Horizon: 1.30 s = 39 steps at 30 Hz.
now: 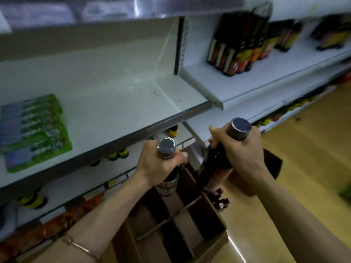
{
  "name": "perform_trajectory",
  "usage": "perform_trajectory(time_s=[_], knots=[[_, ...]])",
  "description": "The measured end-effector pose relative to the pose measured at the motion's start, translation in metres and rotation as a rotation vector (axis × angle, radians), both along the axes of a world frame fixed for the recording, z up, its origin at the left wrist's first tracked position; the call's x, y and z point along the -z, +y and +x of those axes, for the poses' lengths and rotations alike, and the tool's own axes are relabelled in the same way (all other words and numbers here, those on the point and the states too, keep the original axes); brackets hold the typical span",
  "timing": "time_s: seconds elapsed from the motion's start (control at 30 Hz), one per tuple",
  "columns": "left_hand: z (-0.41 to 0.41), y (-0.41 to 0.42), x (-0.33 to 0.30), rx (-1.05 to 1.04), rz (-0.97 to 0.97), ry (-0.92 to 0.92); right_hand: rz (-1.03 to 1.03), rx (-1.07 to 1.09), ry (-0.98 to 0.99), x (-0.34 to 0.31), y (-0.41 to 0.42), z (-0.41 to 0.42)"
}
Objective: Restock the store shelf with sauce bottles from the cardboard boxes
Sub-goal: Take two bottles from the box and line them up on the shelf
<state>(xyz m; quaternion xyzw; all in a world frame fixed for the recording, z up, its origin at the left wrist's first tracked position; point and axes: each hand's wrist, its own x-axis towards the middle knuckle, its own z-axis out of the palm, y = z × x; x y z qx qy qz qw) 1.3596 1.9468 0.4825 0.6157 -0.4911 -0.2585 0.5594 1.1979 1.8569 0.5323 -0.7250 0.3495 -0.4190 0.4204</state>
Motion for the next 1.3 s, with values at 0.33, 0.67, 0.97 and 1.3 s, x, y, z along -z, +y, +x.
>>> perform_trajectory(time_s=[0.33,0.67,0.97,1.3], knots=[[-0.100,-0.024,-0.117,0.405,-0.102,0.126,-0.138,0.421,-0.084,-0.108,0.054,-0.135],[-0.286,-0.052,-0.165,0.762,-0.037,0.131,-0.105,0.700,-0.098,-0.155,0.079,-0.293],[-0.371,-0.104,-0.188,0.822,0.014,0.055,-0.100,0.773,-0.164,-0.172,0.033,-0.376],[-0.423,-0.269,-0.211,0.771,0.058,0.106,-0.069,0.682,-0.090,-0.197,-0.139,-0.434]])
